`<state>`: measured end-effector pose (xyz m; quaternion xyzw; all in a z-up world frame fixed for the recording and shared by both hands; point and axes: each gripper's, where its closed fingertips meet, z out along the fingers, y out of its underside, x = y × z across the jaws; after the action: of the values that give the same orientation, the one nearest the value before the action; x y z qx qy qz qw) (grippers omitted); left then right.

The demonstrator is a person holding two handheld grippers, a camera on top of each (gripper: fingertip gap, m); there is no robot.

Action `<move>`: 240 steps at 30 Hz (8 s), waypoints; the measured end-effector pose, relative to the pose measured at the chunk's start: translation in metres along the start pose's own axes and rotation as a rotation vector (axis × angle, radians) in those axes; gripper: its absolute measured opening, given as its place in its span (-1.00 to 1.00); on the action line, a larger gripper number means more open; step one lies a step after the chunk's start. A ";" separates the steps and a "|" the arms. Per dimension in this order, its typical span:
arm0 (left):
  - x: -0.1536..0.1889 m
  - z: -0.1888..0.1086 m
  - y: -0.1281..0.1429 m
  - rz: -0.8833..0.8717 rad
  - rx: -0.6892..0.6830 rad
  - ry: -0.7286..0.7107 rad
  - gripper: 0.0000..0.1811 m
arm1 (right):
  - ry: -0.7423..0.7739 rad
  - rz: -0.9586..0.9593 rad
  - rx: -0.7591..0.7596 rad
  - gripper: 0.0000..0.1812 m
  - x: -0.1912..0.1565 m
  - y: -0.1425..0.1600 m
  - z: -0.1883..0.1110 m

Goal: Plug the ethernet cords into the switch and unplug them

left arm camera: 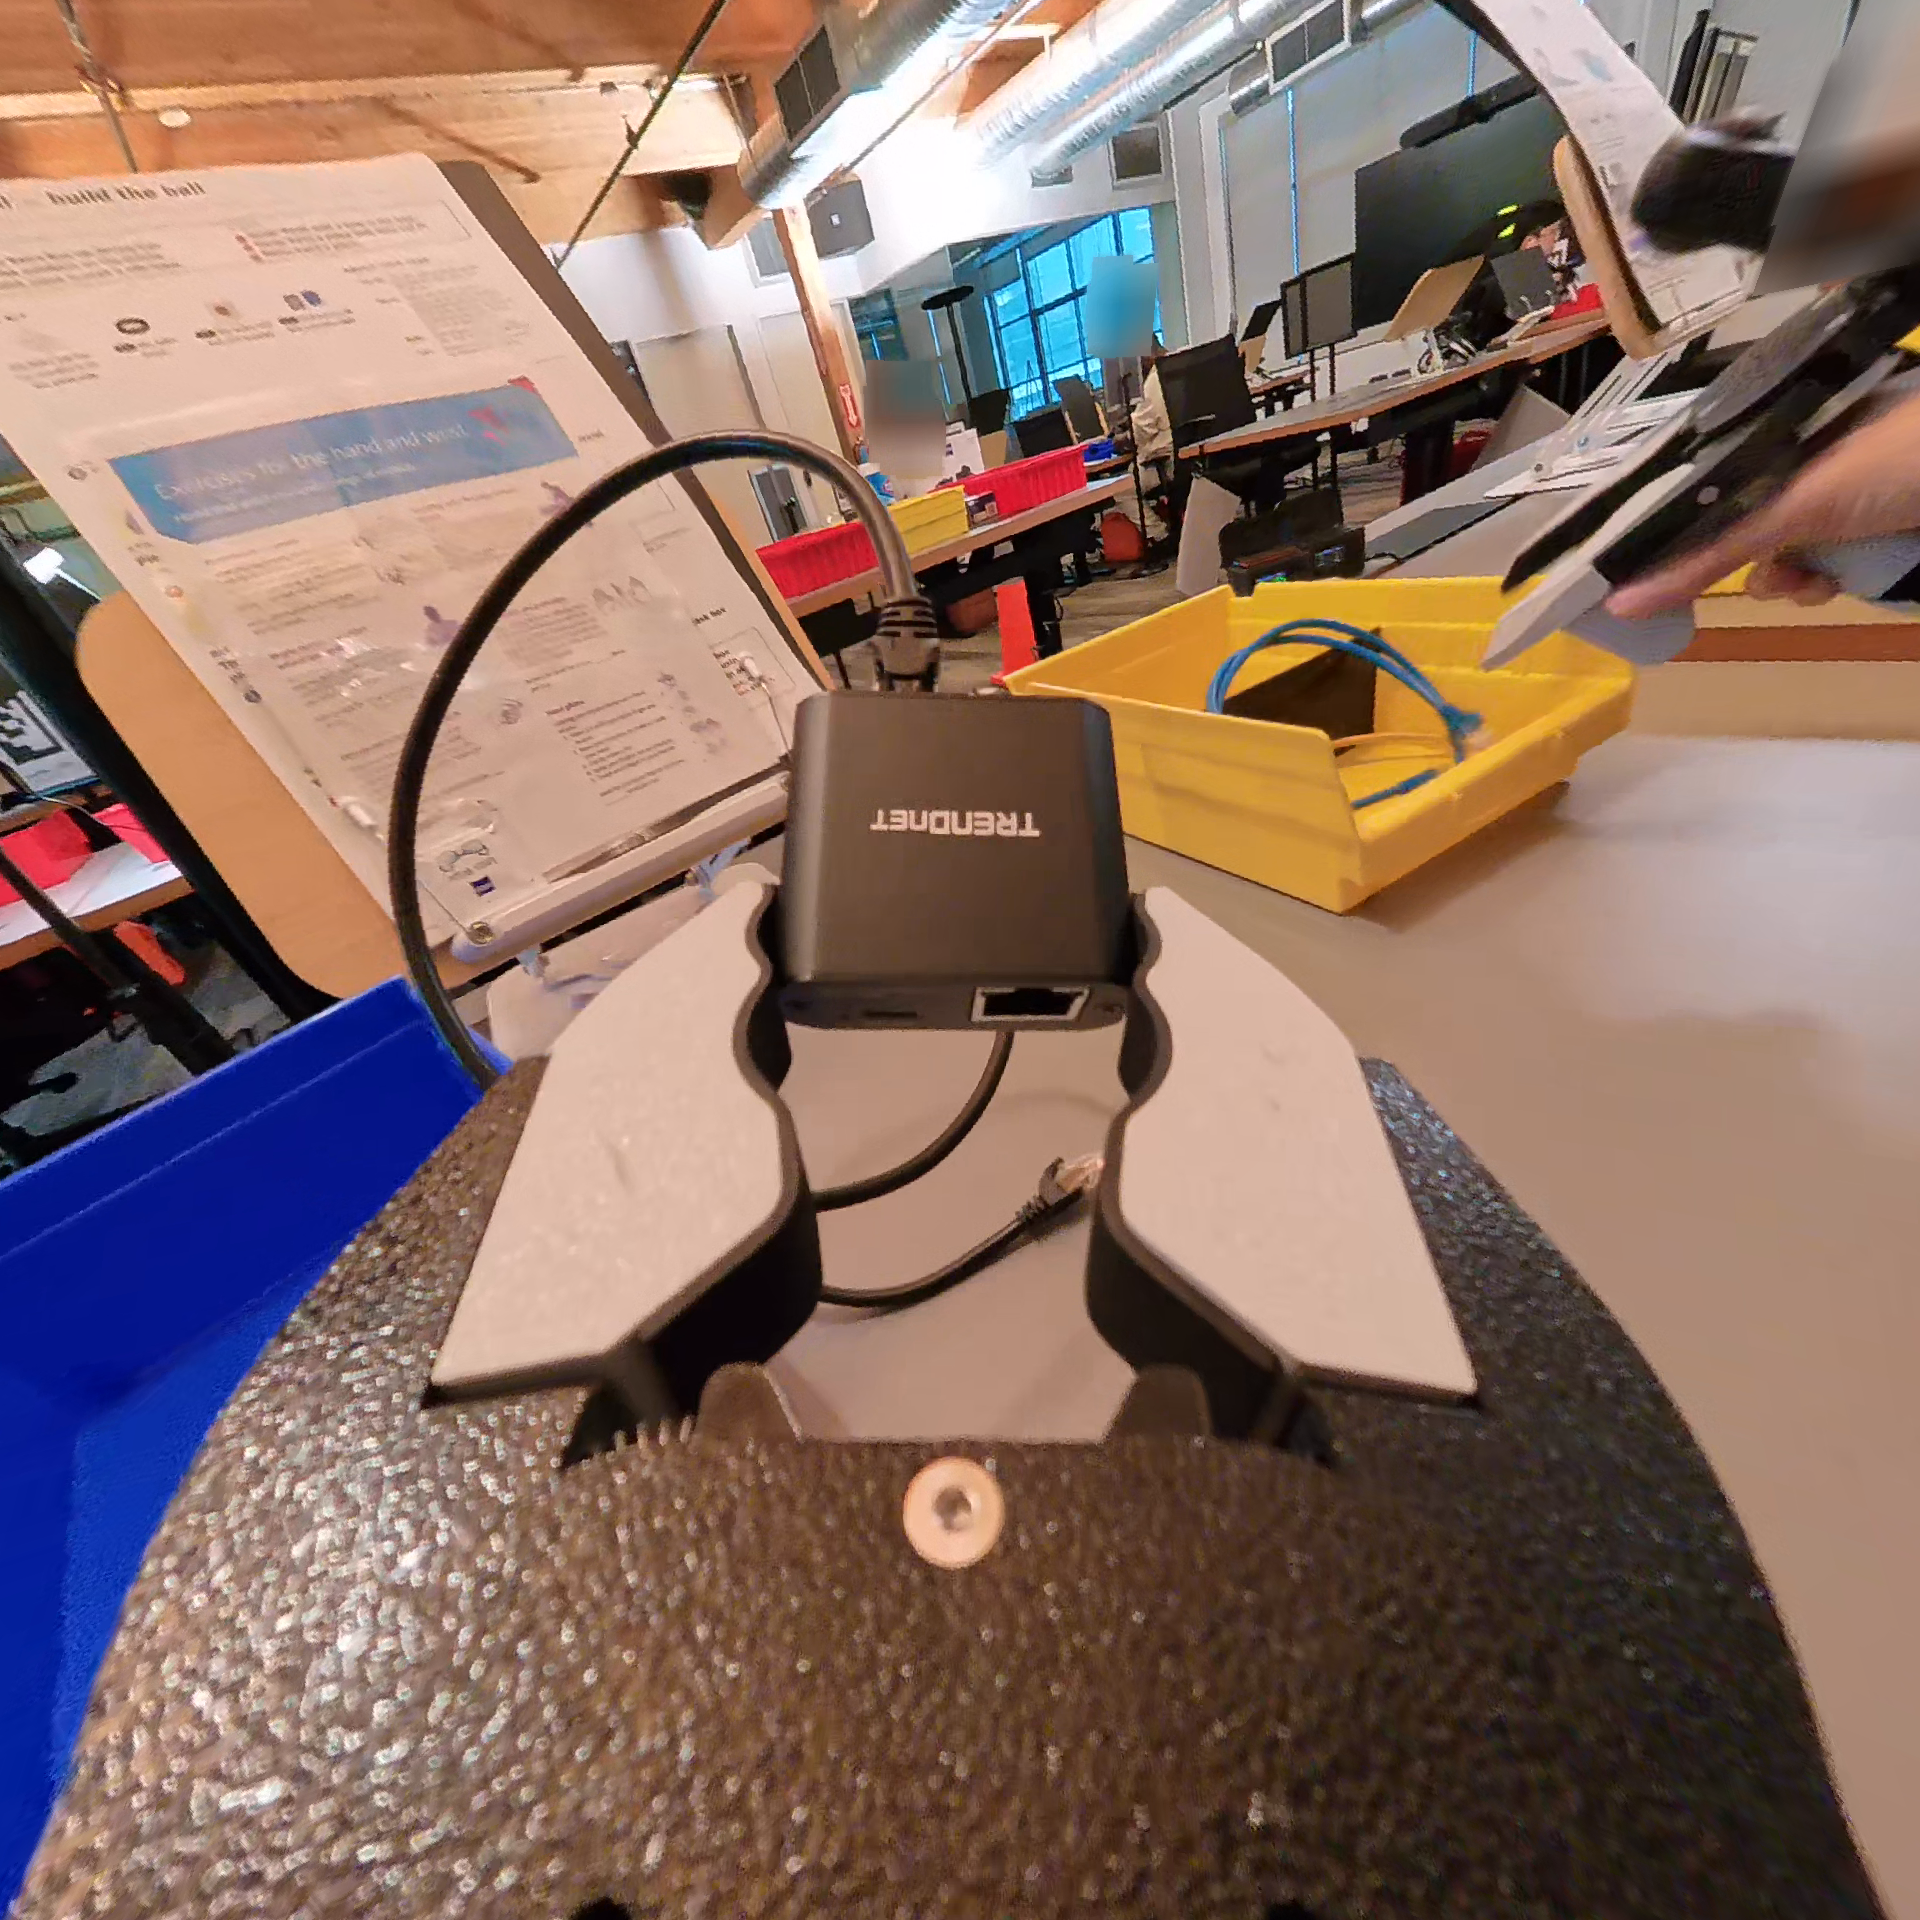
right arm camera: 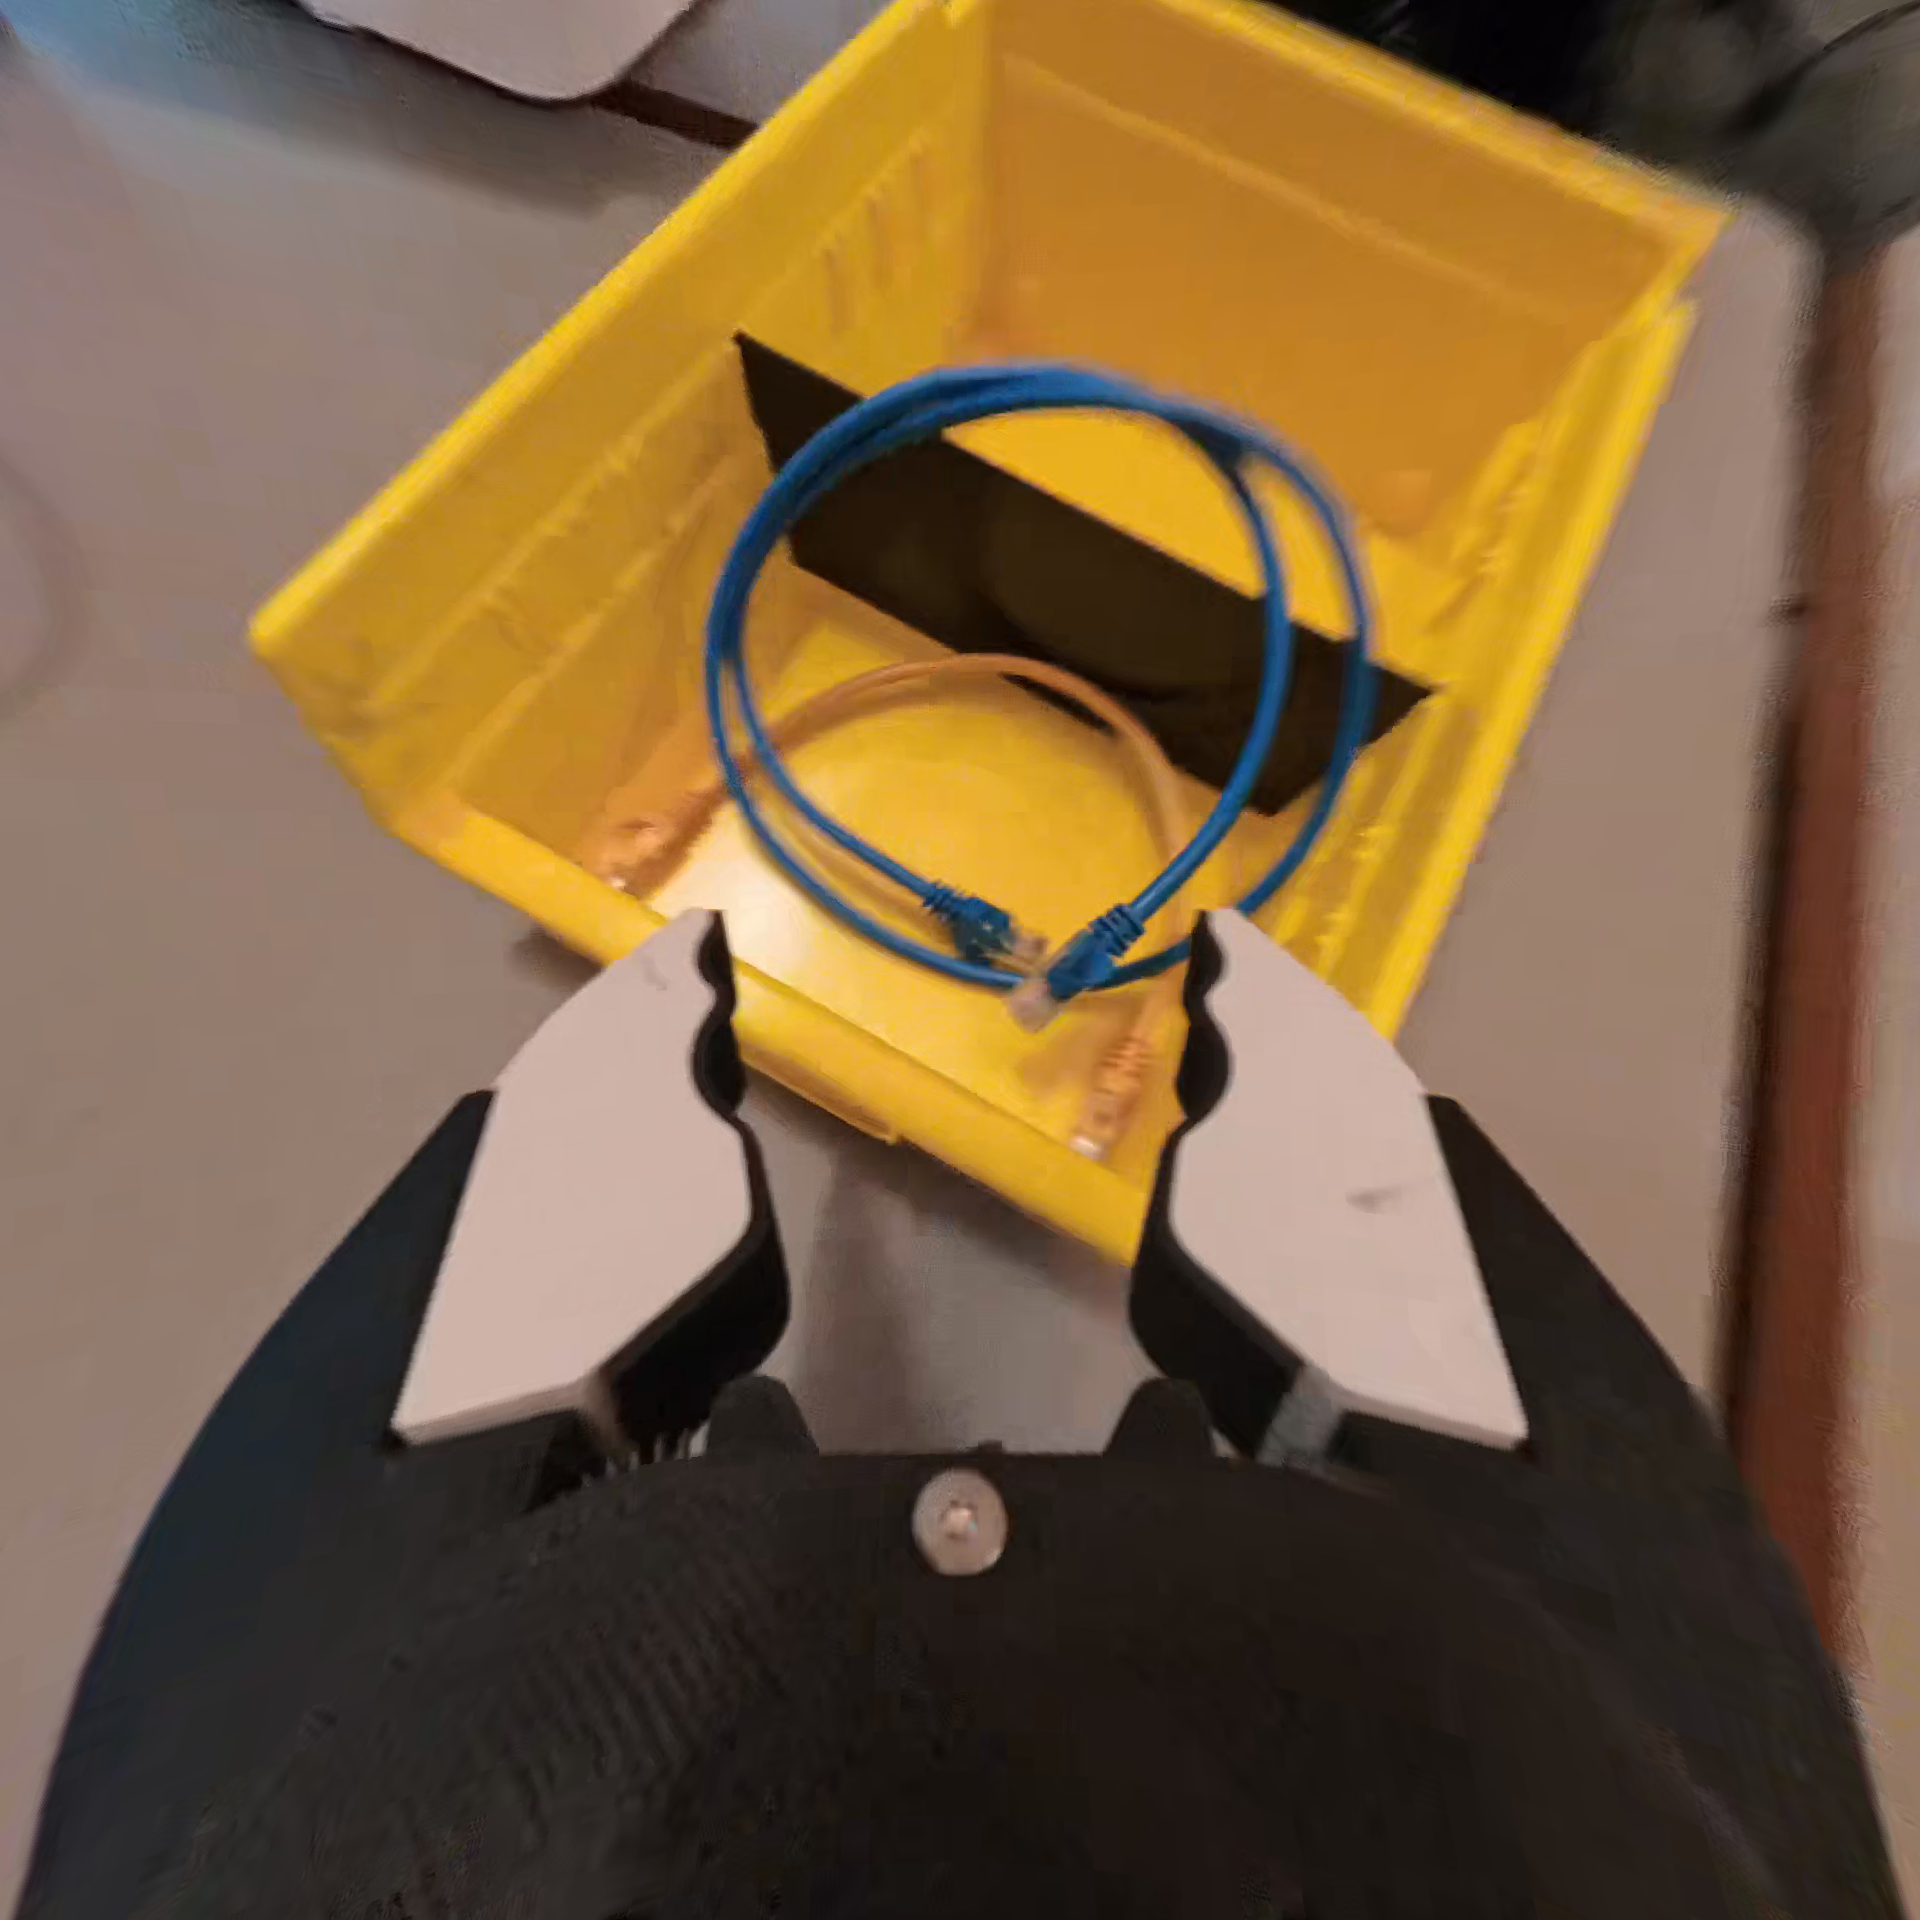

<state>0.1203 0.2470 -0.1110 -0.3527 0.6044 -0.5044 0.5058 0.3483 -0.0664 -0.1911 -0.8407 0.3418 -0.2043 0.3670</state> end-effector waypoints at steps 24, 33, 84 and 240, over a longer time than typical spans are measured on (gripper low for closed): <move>0.068 0.017 0.024 0.129 -0.054 0.249 -0.32 | -1.187 0.538 0.477 -0.77 -0.322 -0.093 -0.055; 0.064 0.020 0.027 0.146 -0.083 0.193 -0.32 | -1.154 0.584 0.478 -0.81 -0.320 -0.092 -0.049; 0.067 0.024 0.025 0.297 -0.028 0.027 -0.33 | -1.308 0.663 0.604 -0.85 -0.318 -0.093 -0.055; 0.073 0.083 0.082 -0.497 -0.409 0.439 -0.19 | 0.216 -0.084 0.124 0.00 0.030 -0.037 -0.042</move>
<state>0.1897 0.1778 -0.2076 -0.4658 0.6824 -0.5440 0.1462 0.3596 -0.0894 -0.1330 -0.8032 0.3304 -0.3294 0.3704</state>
